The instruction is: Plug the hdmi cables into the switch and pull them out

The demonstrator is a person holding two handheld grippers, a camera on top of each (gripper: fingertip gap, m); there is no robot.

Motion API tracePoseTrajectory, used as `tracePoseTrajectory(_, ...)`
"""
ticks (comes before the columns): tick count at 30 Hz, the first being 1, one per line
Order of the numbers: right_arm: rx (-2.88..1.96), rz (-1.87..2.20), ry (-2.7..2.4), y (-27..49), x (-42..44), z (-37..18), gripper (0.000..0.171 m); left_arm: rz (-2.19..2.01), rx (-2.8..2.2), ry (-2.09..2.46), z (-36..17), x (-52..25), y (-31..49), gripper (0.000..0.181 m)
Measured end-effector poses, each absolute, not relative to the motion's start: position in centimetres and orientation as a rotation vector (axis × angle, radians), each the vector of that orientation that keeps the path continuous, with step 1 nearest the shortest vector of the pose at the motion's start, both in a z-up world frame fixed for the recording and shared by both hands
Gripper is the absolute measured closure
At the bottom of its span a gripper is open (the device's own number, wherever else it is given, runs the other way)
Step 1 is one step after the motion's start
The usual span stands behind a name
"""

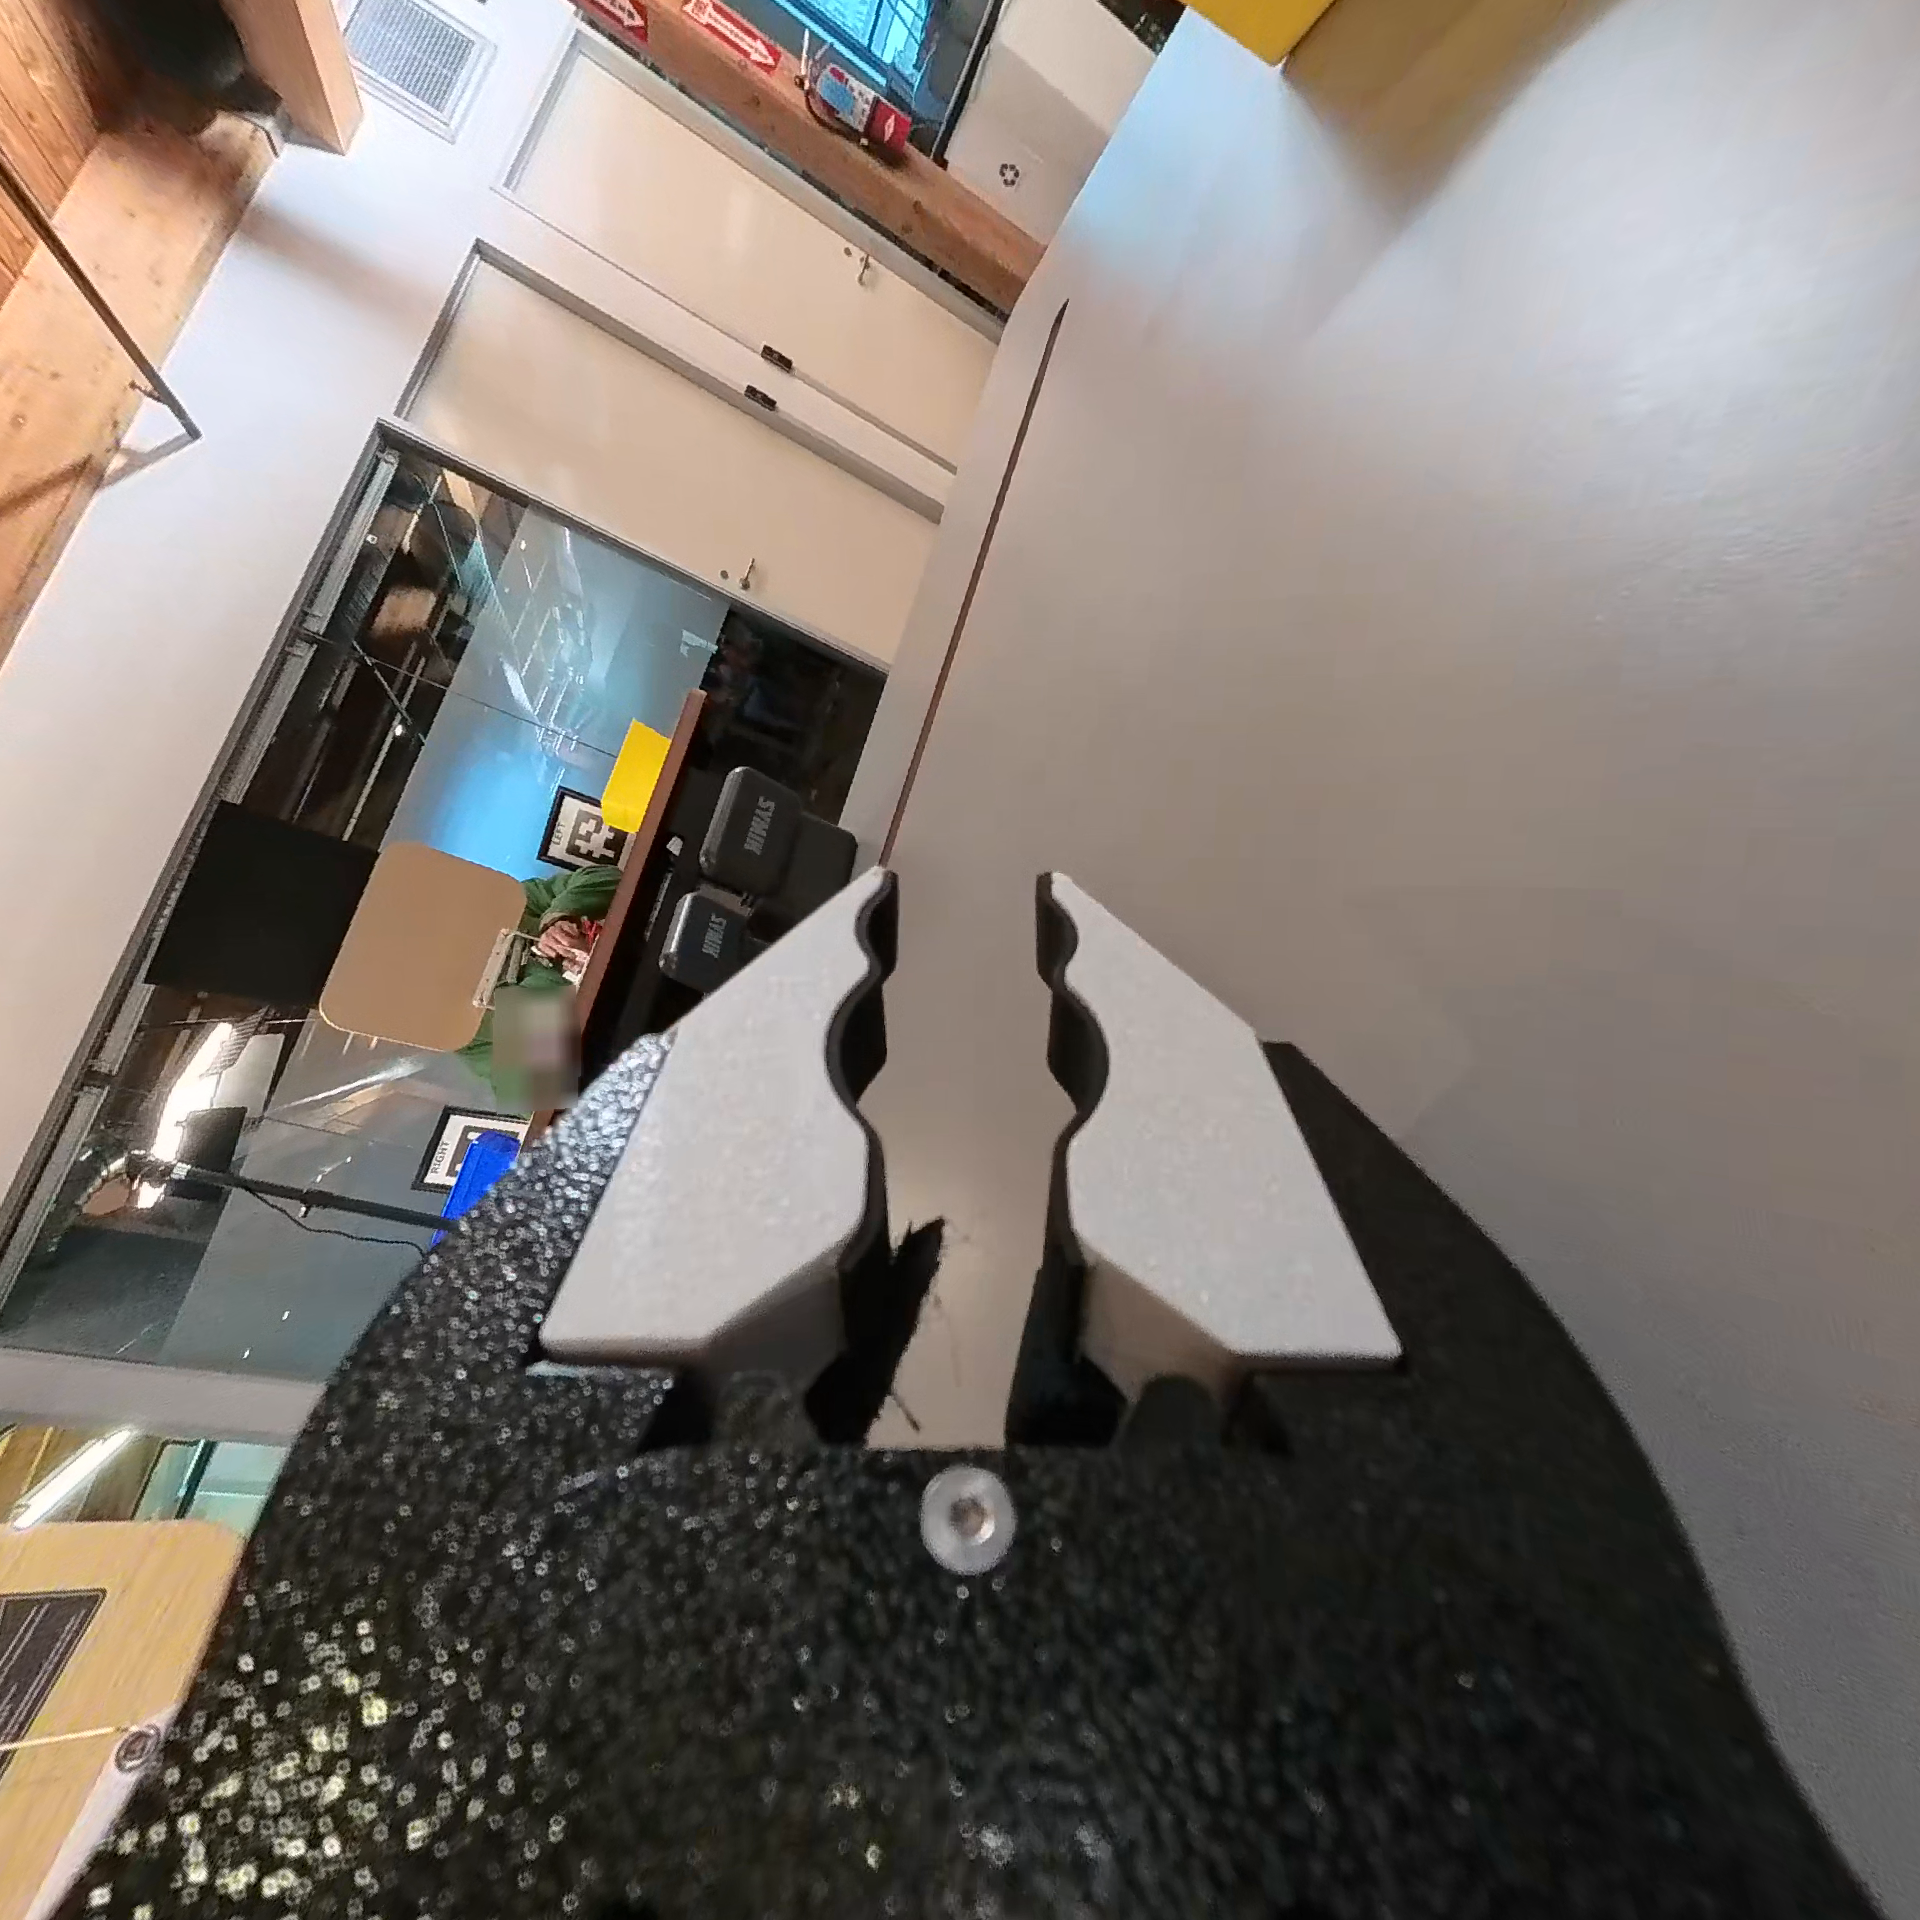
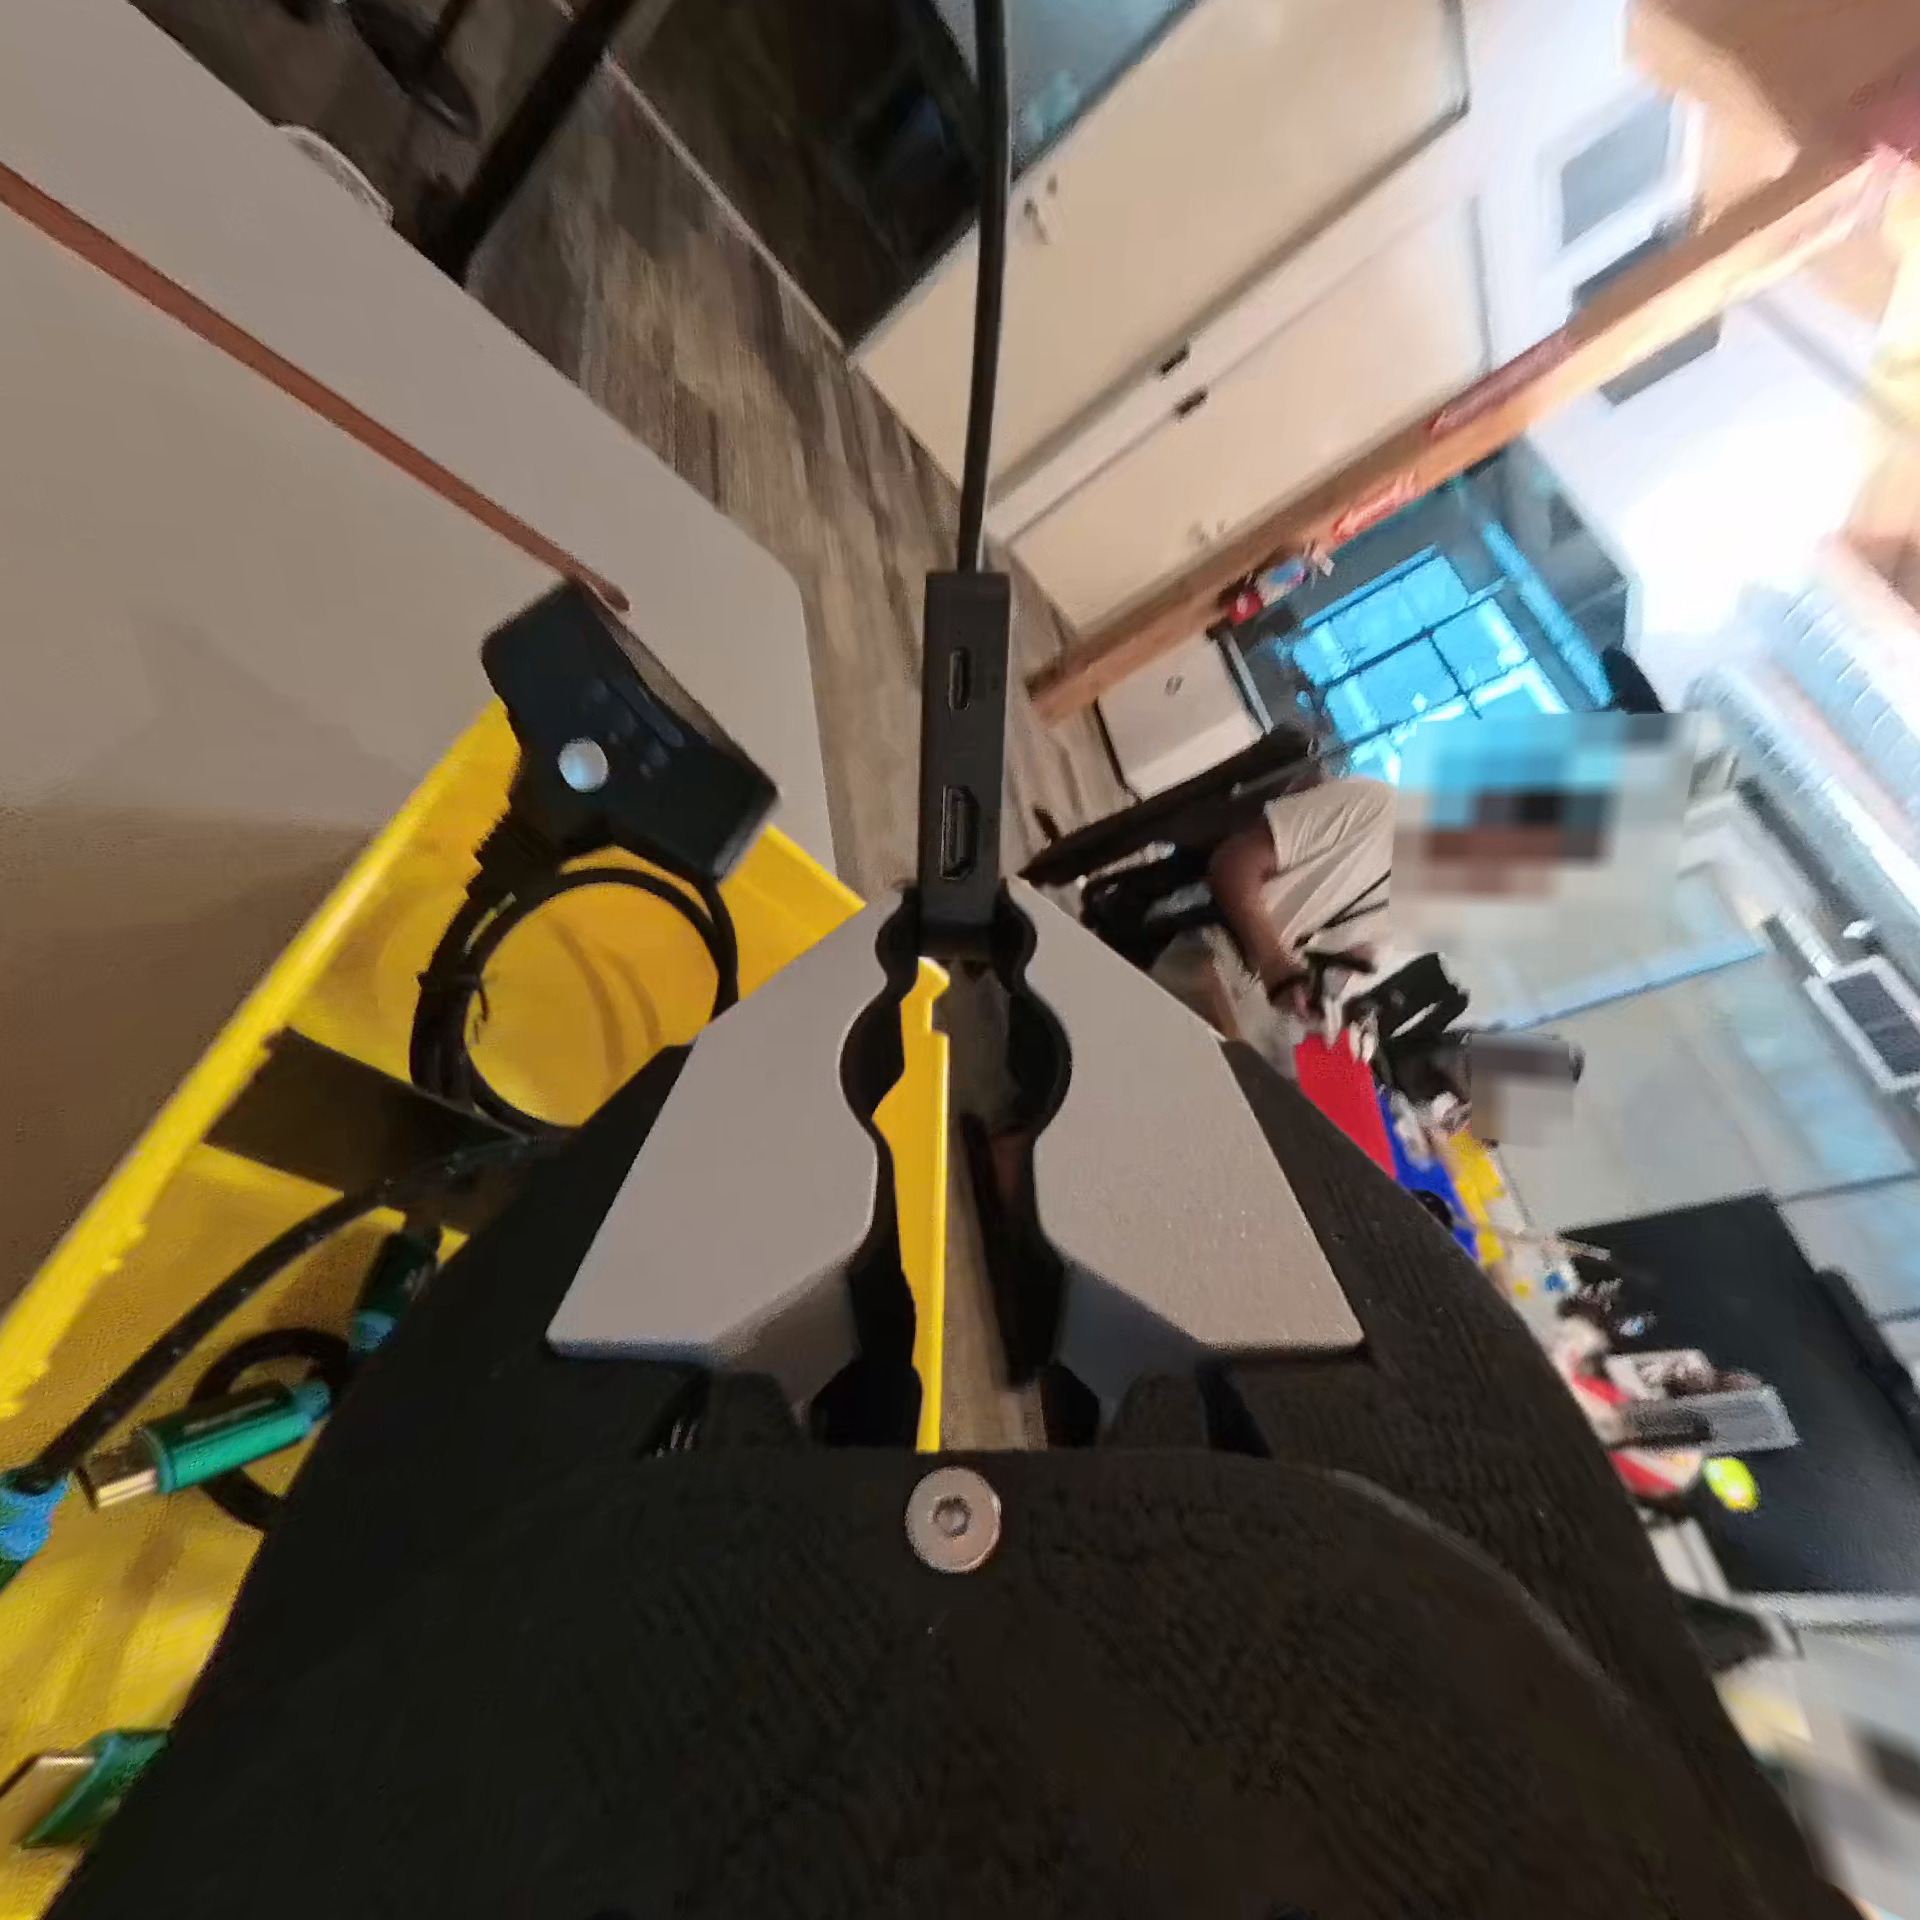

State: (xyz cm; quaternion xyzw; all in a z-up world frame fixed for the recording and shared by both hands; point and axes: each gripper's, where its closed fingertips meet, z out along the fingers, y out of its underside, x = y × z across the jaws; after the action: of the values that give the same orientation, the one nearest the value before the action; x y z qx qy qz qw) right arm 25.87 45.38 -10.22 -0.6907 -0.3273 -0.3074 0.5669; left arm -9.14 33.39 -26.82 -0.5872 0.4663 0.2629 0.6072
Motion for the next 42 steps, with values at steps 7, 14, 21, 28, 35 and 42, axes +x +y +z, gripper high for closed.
tracePoseTrajectory(7,-1.875,-0.696,-0.721,47.4,30.2,-15.1,0.159,0.607,-1.365,1.08,-27.0,-9.2,33.4,0.159)
tracePoseTrajectory(14,-2.096,-0.601,-0.706,48.9,31.8,-20.2,0.159,0.605,-1.369,1.09,-27.1,-9.2,33.4,0.16)
tracePoseTrajectory(21,-2.272,-0.525,-0.725,49.4,32.9,-24.2,0.159,0.593,-1.377,1.078,-27.1,-9.3,33.5,0.161)
tracePoseTrajectory(28,-2.315,-0.511,-0.747,50.1,33.4,-25.0,0.159,0.591,-1.381,1.078,-27.1,-9.4,33.5,0.161)
tracePoseTrajectory(35,-2.263,-0.525,-0.768,50.3,33.4,-24.2,0.154,0.592,-1.38,1.084,-27.2,-9.3,33.5,0.161)
tracePoseTrajectory(42,-2.184,-0.538,-0.761,50.2,32.7,-22.3,0.14,0.593,-1.381,1.09,-27.3,-9.3,33.5,0.161)
